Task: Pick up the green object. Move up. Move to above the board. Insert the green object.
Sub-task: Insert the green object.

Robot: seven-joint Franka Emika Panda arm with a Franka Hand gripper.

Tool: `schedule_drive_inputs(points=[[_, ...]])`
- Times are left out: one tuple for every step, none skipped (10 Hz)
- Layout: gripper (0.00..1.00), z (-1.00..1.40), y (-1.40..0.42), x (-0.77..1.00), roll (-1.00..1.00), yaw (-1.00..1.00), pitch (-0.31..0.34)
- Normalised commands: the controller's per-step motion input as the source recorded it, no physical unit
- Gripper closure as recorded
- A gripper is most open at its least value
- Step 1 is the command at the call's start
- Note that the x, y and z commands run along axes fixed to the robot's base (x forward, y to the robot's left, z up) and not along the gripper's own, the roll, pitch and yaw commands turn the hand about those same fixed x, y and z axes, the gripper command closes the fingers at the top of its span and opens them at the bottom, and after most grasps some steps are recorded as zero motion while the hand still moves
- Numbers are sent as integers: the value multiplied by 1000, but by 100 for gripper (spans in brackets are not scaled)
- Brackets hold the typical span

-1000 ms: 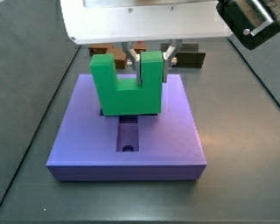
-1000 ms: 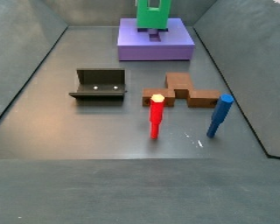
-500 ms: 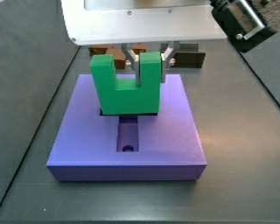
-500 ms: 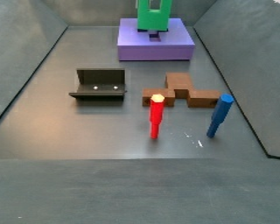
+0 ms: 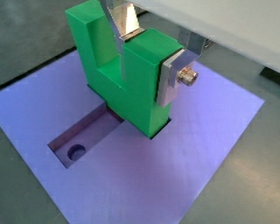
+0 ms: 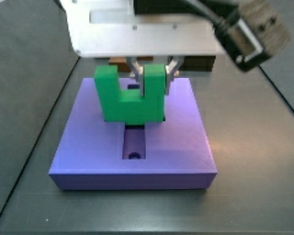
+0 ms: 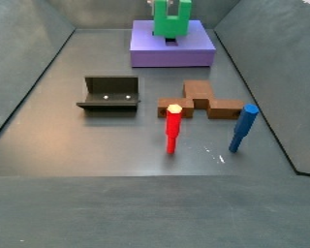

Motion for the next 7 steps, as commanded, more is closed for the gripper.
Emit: schedule_drive_inputs(points=[[100,-443,0,0,0,23,-19],[100,-714,0,6,-1,0,-36],[100,-966,57,0,0,0,-63],[100,-1000,43,0,0,0,-51],[100,-977,9,0,16,0,-44],[100,-700,0,0,81,0,-20],[100,0,0,0,0,0,0]])
